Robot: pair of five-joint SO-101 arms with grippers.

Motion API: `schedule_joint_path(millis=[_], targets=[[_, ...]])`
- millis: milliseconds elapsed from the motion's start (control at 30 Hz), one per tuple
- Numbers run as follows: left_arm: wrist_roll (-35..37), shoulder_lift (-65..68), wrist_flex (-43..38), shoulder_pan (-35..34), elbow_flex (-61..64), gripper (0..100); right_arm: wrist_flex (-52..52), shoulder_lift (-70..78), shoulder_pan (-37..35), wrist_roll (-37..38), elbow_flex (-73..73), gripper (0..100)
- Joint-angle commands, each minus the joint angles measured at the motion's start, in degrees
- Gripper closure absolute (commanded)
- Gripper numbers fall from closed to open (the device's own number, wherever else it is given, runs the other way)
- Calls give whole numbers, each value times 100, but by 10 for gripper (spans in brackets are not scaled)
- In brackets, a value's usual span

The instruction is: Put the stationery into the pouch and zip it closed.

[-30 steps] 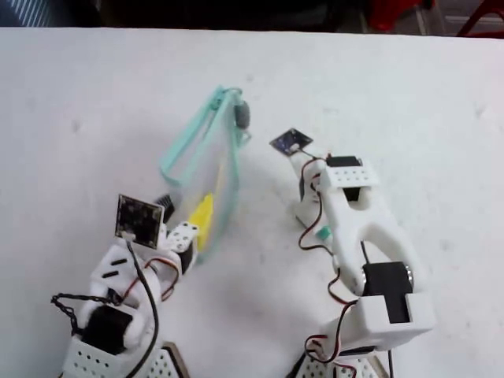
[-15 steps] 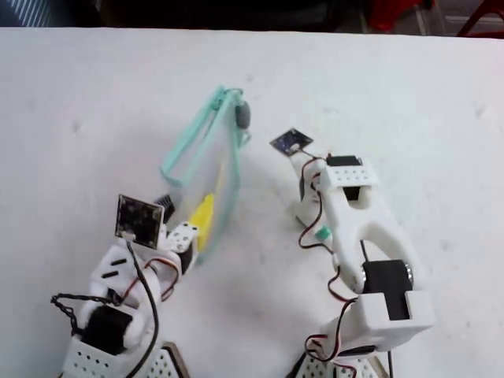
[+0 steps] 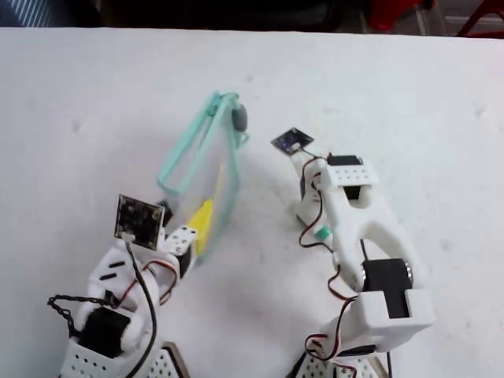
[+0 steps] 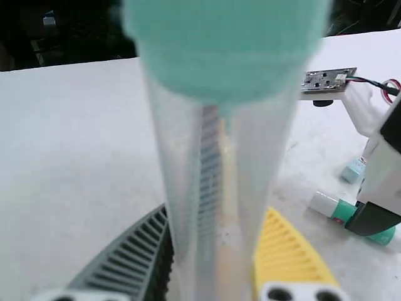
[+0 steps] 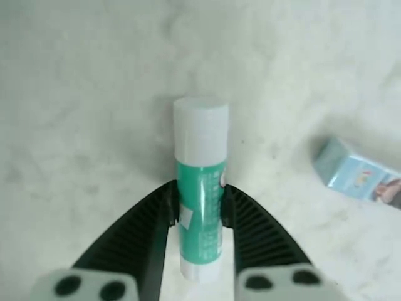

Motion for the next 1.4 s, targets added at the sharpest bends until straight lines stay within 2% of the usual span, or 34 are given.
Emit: schedule_joint_path(millis=[0,233,433,567,700,900,1200,1367], targets=[[-18,13,26,22,-290,823,40,-242,-48,18,-123,982],[-18,13,114,48,-308,823,1059,-2211,-84,-26,-545,981],[-18,13,114,48,-299,823,1103,-4488,-127,-607,-598,981],[-18,13,114,48,-290,823,1103,-5675,-409,-615,-598,981],[-18,13,114,75,-281,823,998,-6571,-980,-615,-607,981],[-545,13,273,620,-273,823,189,-7336,-1991,-730,-624,982],[-589,13,264,664,-273,823,-1534,-7767,-2958,-2541,-607,982],[-589,13,255,637,-273,823,-1903,-7503,-3451,-2831,-589,982]])
